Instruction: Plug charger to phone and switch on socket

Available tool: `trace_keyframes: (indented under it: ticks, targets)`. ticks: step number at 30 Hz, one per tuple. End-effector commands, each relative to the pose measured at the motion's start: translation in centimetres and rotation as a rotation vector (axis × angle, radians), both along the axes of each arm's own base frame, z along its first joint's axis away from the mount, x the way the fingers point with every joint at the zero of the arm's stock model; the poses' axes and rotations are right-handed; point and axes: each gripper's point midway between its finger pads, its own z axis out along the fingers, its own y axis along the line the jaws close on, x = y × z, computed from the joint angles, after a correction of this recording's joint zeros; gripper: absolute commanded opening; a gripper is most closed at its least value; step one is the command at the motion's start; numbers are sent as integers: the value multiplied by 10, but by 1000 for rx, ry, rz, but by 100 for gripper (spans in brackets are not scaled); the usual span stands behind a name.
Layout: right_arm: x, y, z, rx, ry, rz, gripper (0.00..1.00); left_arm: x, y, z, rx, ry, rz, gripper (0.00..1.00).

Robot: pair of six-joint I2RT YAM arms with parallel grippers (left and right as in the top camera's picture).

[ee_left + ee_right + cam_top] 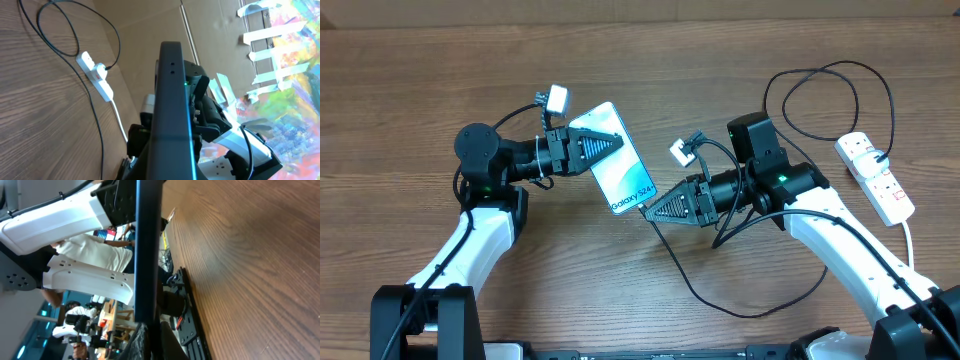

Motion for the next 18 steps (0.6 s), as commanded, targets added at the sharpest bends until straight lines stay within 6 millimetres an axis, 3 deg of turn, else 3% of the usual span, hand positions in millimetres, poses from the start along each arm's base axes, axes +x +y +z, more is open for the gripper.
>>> trace_keyframes:
  ticks: [1,18]
  targets:
    - [-4,0,2,9,18,14,4,5,2,9,3,-62,15,4]
    - [-2,1,3,17,-4,14,4,7,2,9,1,-57,29,4]
